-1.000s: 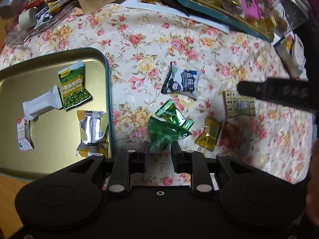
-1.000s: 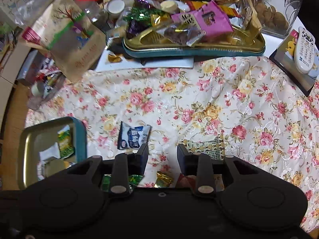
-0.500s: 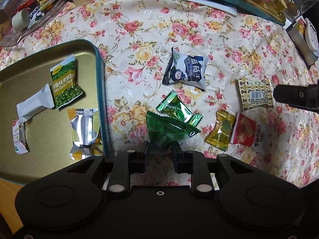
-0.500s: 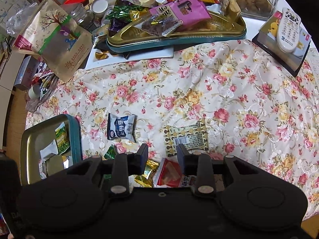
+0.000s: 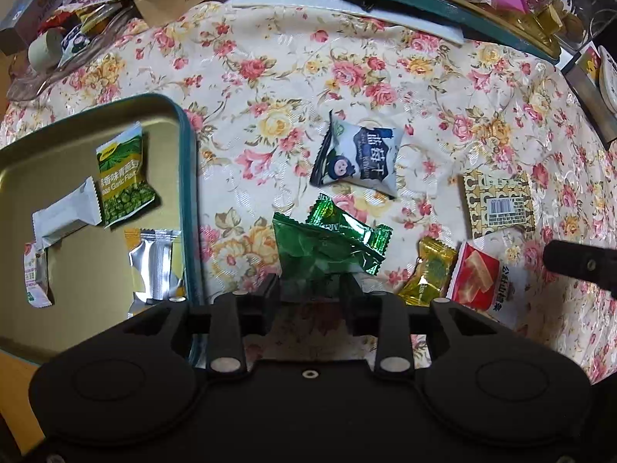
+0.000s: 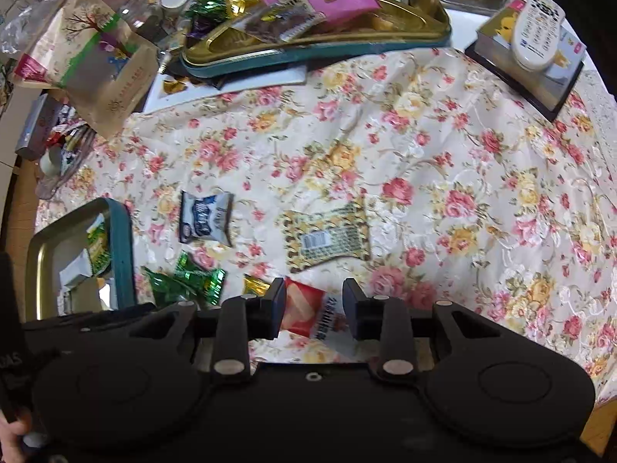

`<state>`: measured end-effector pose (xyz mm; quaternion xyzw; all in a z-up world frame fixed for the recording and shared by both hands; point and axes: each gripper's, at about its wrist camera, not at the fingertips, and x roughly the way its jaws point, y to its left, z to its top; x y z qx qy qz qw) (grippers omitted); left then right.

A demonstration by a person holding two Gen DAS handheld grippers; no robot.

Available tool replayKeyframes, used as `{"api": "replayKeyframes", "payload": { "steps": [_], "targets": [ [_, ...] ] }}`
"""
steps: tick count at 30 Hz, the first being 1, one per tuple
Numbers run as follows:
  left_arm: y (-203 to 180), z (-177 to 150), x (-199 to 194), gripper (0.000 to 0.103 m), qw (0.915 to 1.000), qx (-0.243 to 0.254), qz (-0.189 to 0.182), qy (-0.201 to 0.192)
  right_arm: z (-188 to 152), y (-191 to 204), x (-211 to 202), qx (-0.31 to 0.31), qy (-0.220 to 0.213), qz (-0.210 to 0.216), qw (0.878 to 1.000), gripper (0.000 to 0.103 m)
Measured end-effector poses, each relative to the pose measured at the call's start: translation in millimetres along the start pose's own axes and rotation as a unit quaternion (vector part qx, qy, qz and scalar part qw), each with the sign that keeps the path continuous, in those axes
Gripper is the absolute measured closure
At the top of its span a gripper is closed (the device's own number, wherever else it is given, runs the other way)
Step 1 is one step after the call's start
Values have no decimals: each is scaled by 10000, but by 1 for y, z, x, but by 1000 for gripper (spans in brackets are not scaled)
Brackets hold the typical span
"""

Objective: Organize snacks
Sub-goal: 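Grasp the grey-green foil packet with the left gripper and lift it, then carry the grey-green packet over the tray and open the left gripper while right grasps the gold candy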

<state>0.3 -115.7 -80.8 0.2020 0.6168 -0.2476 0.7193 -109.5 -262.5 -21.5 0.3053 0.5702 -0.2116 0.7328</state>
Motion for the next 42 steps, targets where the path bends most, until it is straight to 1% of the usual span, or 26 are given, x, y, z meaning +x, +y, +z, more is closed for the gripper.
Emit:
{"api": "replayKeyframes", "payload": {
  "steps": [2, 4, 6, 7, 8, 12, 13, 15, 16, 17, 18, 19, 22, 24, 27, 29, 31, 34, 37, 40, 42],
  "targets": [
    [-5, 0, 2, 51, 10000, 32, 32, -57, -3, -5, 5, 56, 76, -73, 9999, 68],
    [-9, 0, 4, 47, 9999, 98, 72, -99, -6, -9, 10, 100, 129, -153, 9998, 68],
    [-12, 1, 8, 47, 9998, 123, 127, -115, -8, -11, 12, 108, 165, -231, 9995, 68],
    [-12, 3, 12, 47, 9999, 100, 79, -24, -9, -11, 12, 112, 173, -247, 9995, 68],
    [-12, 4, 15, 46, 10000, 48, 55, 24, -10, -11, 12, 117, 177, -244, 9995, 68],
    [-11, 7, 21, 46, 9998, -69, 158, 59, -9, -11, 9, 95, 153, -196, 9996, 68],
    [-10, 7, 22, 46, 9998, -119, 134, 86, -8, -11, 9, 83, 149, -187, 9997, 68],
    [-9, 8, 21, 53, 9998, -167, 71, 106, -7, -11, 10, 85, 166, -177, 9997, 68],
    [-8, 9, 20, 65, 9997, -176, -93, 153, -6, -10, 11, 91, 174, -172, 9997, 68],
    [-4, 10, 22, 69, 9989, -230, -325, 263, -6, -10, 11, 98, 183, -164, 9997, 68],
    [-2, 10, 24, 69, 9975, -319, -495, 379, -5, -9, 12, 105, 191, -149, 9997, 68],
    [0, 10, 25, 69, 9966, -398, -571, 436, -4, -7, 12, 107, 201, -123, 9997, 68],
    [-1, 7, 23, 70, 9976, -342, -479, 358, -4, 1, 12, 49, 210, -46, 9998, 68],
    [-2, 6, 19, 70, 9978, -329, -480, 313, -5, 7, 12, -49, 206, -17, 9998, 68],
    [0, 7, 9, 70, 9971, -442, -513, 341, -7, 15, 12, -131, 223, 30, 9997, 68],
    [4, 6, 0, 70, 9967, -551, -528, 284, -7, 19, 13, -131, 277, 131, 9994, 68],
    [8, 6, -10, 70, 9965, -623, -477, 289, -6, 23, 16, -107, 351, 232, 9991, 68],
    [17, 5, -25, 70, 9965, -731, -361, 181, -6, 32, 22, -91, 456, 318, 9984, 68],
    [26, 7, -37, 70, 9959, -878, -213, 77, -6, 41, 32, -91, 536, 289, 9981, 68],
    [36, 7, -46, 70, 9945, -1023, -200, 27, -6, 48, 42, -62, 615, 250, 9978, 68],
    [40, 8, -52, 70, 9947, -1019, -162, 9, -7, 52, 49, -36, 693, 222, 9973, 68]
  ]
}}
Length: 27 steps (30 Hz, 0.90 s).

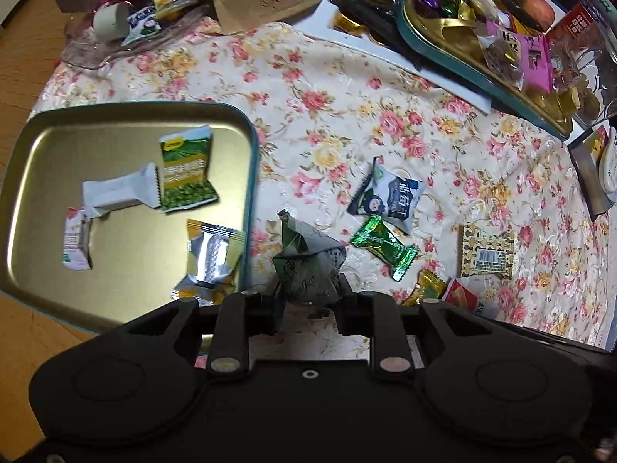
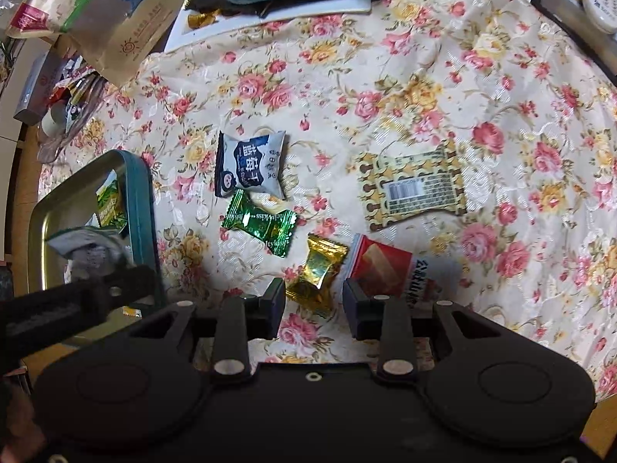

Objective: Organize snacks
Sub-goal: 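Carry the grey-green packet over the tray and open the left gripper while right grasps the gold candy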

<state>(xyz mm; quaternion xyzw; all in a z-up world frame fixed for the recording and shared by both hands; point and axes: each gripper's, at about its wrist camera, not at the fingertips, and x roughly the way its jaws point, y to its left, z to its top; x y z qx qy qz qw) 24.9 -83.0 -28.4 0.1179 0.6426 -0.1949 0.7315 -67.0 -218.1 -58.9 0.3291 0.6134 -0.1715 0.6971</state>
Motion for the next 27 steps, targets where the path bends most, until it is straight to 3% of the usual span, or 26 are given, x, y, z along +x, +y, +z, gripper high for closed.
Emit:
{"api": "replayKeyframes", "payload": {
  "steps": [8, 17, 22, 27],
  "targets": [
    [21, 4, -35, 70, 9992, -43, -39, -393, 5, 11, 23, 148, 105, -114, 9998, 68],
    [61, 12, -68, 70, 9960, -275, 228, -821, 10, 28, 38, 68, 75, -390, 9992, 67],
    [86, 17, -78, 70, 9915, -473, 586, -1062, 15, 20, 39, 540, 140, -238, 9982, 61],
    [106, 16, -75, 70, 9895, -497, 852, -1058, 20, 11, 39, 960, 196, -149, 9951, 63]
  ]
}}
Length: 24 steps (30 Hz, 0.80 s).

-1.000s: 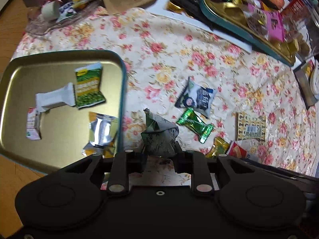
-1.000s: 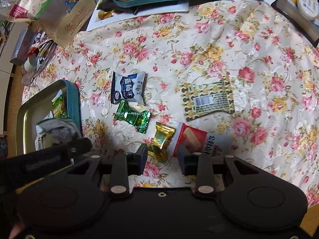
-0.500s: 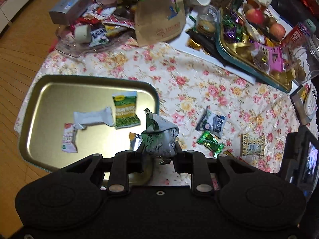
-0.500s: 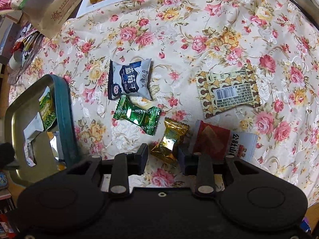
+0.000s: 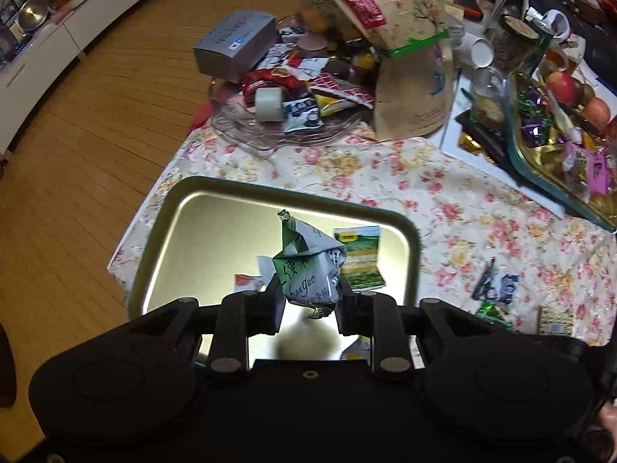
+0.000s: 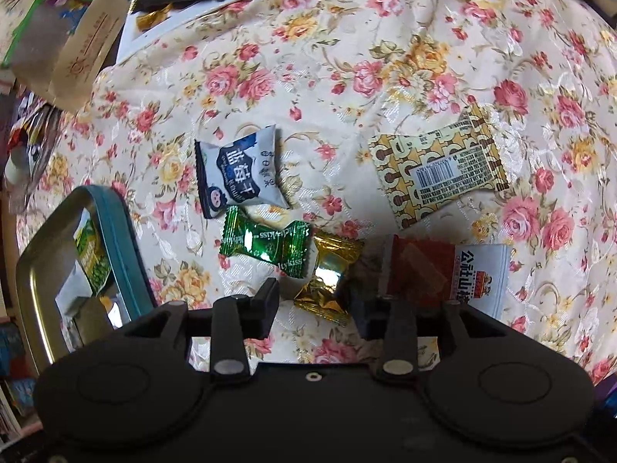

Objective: Organize snacks
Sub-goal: 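Carry the grey-green packet over the tray and open the left gripper while right grasps the gold candy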

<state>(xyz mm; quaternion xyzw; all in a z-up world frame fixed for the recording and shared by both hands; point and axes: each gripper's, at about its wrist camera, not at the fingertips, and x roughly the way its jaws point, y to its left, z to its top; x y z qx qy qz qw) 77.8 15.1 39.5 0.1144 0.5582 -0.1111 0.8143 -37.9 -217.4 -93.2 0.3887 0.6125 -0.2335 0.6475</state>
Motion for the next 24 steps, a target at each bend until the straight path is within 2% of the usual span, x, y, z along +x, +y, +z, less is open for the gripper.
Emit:
{"api": "replayKeyframes", "payload": {
  "steps": [1, 2, 5, 9, 11, 15, 20, 24],
  "targets": [
    [4, 0, 2, 70, 10000, -33, -1, 47, 0, 0, 0, -15, 10, -41, 10000, 70],
    [9, -1, 5, 70, 9999, -92, -36, 114, -1, 2, -1, -86, 2, -157, 9998, 73],
    [23, 1, 13, 70, 9989, -288, -197, 315, -6, 5, -3, -332, -90, -354, 9988, 74],
    [38, 2, 19, 70, 9979, -510, -110, 376, -16, 14, -9, -678, -280, -699, 9949, 74],
    [46, 2, 26, 70, 9965, -604, -218, 541, -22, 24, -20, -883, -436, -705, 9926, 74],
    [57, 0, 37, 70, 9938, -744, -278, 777, -31, 48, -48, -1248, -782, -431, 9882, 74],
    [63, -2, 40, 69, 9952, -608, -162, 743, -41, 87, -79, -1653, -1021, 277, 9806, 74],
    [68, -3, 41, 68, 9956, -624, -74, 701, -54, 120, -95, -2074, -1135, 677, 9693, 74]
  ]
}}
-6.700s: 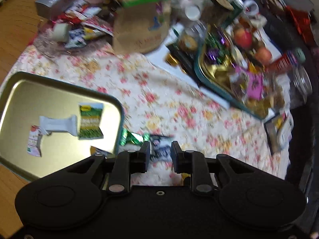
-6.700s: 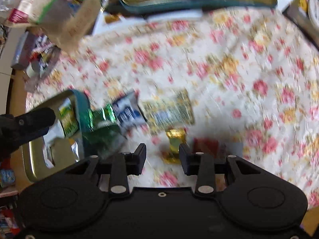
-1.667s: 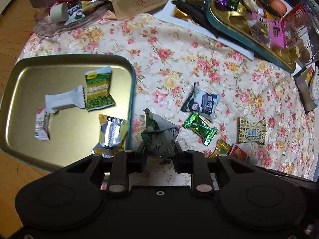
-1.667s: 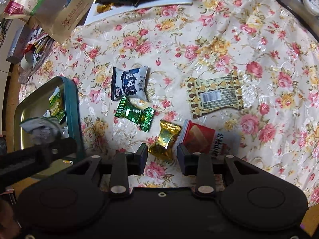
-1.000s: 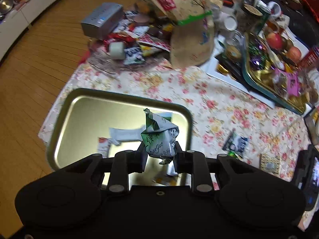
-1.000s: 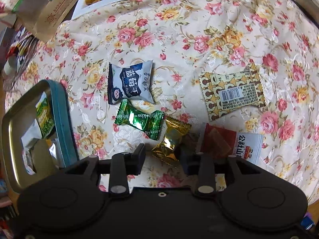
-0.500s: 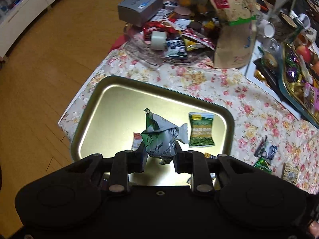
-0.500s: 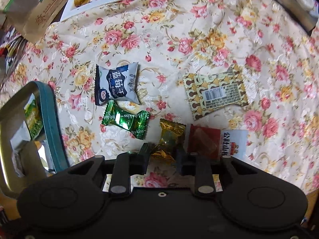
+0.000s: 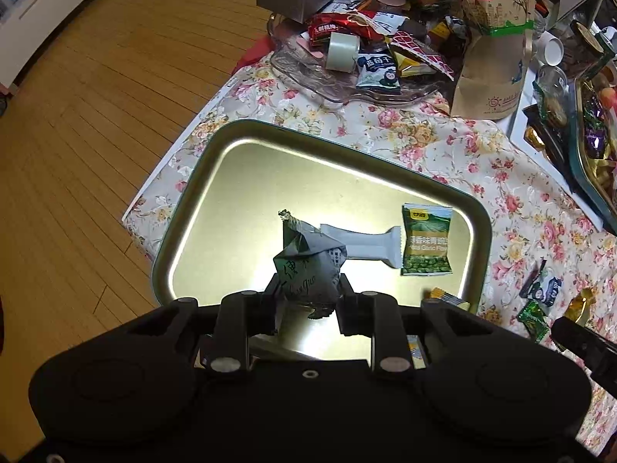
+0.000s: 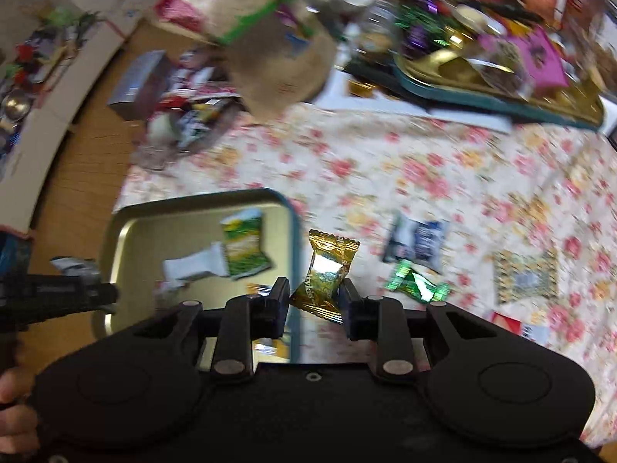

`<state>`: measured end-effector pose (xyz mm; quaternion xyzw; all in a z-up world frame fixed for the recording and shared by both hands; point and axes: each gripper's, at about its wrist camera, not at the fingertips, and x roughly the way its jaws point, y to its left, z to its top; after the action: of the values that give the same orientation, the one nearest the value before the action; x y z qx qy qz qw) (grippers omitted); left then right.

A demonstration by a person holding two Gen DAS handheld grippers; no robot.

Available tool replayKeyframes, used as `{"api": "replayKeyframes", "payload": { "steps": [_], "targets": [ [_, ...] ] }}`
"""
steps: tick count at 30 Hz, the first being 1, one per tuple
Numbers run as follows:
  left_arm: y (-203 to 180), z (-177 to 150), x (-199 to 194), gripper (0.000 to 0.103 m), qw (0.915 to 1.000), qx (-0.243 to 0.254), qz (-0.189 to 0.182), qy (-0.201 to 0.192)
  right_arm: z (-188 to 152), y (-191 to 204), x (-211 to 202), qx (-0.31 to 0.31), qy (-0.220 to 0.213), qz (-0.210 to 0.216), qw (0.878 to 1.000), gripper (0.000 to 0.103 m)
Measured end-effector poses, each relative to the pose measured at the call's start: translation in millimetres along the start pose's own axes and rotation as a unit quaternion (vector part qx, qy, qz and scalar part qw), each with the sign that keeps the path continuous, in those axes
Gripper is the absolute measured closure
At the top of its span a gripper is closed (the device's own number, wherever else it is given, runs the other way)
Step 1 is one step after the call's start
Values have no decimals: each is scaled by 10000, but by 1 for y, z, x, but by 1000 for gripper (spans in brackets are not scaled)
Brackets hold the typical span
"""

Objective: Organize snacks
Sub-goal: 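Carry the grey-green packet over the tray and open the left gripper while right grasps the gold candy, then lower the gold-wrapped candy into the tray and open the right gripper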

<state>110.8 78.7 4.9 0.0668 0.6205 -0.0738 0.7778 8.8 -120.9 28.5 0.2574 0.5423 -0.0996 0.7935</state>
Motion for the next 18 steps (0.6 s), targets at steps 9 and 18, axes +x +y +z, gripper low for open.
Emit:
{"api": "replayKeyframes", "payload": {
  "steps": [9, 18],
  "targets": [
    [14, 3, -2, 63, 9997, -216, -33, -95, -9, 58, -6, -808, -161, 422, 9957, 74],
    [23, 4, 0, 63, 9990, -437, -115, 59, -19, 77, 6, -1190, -85, 395, 9921, 73]
  ]
}}
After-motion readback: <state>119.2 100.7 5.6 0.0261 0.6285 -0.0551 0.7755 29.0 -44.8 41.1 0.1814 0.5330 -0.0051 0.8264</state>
